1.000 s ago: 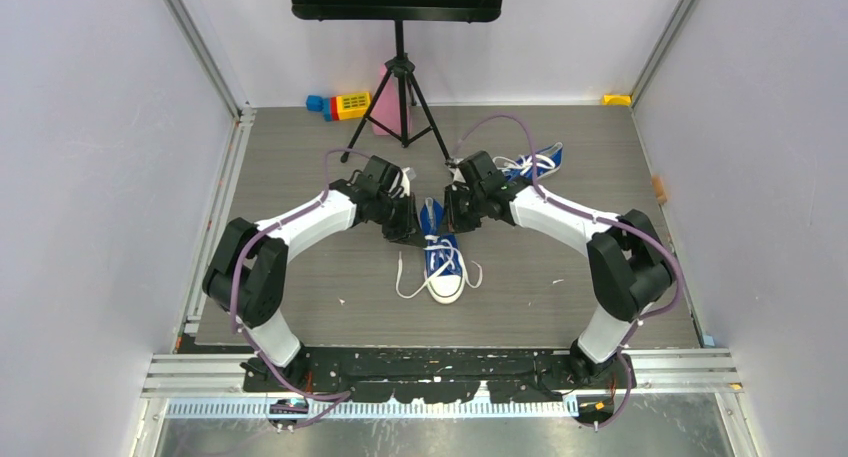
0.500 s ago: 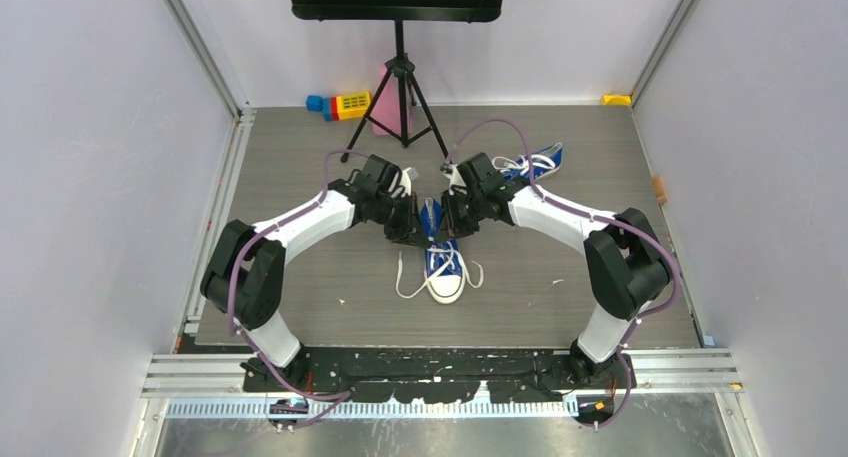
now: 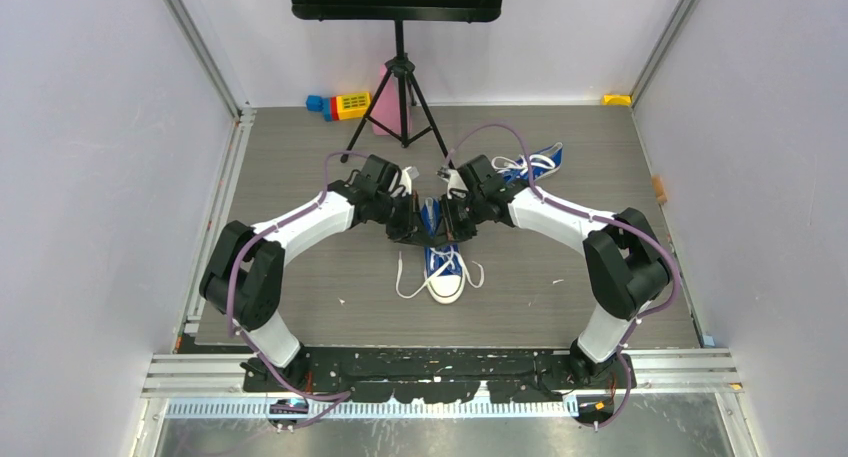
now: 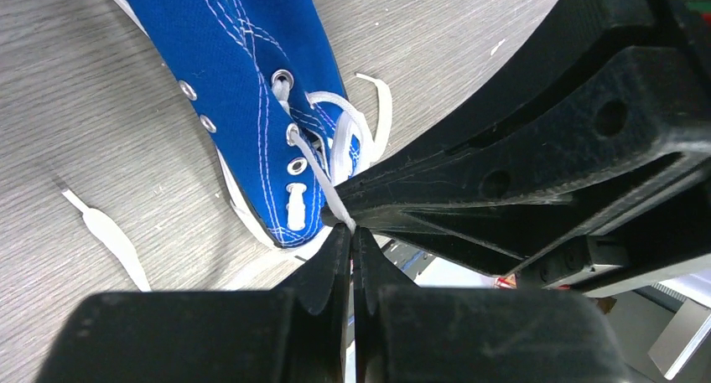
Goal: Tie the shoes
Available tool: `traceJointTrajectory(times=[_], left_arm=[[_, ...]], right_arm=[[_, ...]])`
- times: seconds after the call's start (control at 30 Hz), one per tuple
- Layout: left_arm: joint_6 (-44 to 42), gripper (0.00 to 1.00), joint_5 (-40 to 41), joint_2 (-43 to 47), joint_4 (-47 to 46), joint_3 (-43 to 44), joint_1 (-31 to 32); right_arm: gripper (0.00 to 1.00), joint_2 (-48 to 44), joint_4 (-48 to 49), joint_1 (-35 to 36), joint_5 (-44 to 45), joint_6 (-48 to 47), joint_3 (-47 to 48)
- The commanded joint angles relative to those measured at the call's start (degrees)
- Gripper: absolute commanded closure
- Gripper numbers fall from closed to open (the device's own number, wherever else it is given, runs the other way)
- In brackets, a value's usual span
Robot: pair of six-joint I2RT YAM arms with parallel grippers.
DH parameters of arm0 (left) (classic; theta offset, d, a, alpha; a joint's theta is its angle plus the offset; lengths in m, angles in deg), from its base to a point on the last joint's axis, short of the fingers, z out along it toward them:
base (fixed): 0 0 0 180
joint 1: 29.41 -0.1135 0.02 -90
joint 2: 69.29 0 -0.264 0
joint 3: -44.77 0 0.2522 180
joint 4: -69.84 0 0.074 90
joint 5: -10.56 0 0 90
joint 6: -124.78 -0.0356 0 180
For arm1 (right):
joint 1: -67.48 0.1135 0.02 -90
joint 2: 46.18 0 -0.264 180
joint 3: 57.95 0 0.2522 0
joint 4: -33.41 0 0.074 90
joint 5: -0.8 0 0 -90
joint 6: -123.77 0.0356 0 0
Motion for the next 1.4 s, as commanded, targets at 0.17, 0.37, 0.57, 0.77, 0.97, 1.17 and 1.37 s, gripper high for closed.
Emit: traceJointTrajectory(times=[0.17,0.37,0.57,0.77,0.97,1.17,1.37], left_arm=[[0.55,0.97,0.03,2.37,-1.74,-0.58,-0.24],[1.45,0.96,-1.61,3.17,-2.42,-1.34,-0.24],[2.71,0.95,-3.76,3.47,-3.86,-2.46,-0.25],[3.19,0.92,-4.89,3.35,-4.76,-2.87,-0.24],[1.46,0.64,-3.71,5.13,-3.59,-3.71,-0.17],[-3.26,0.42,-1.64,10.06,-0.27,-6.38,-0.17],[-11.09,0.46,4.69,15.3,4.44,-10.7,0.65]], right_arm=[[0.97,-1.47,-0.29,0.12,-3.23,-0.57,-2.49],[0.96,0.69,1.38,0.13,-4.42,-0.2,-1.22],[0.95,3.83,2.11,-0.15,-6.39,-0.45,1.41],[0.94,4.97,8.54,-1.86,-10.11,2.68,0.19],[0.93,8.04,8.81,-1.89,-15.7,3.15,1.27],[0.93,10.62,6.97,-1.98,-17.88,2.32,2.23],[0.93,10.7,7.82,-1.98,-18.25,3.29,2.28]])
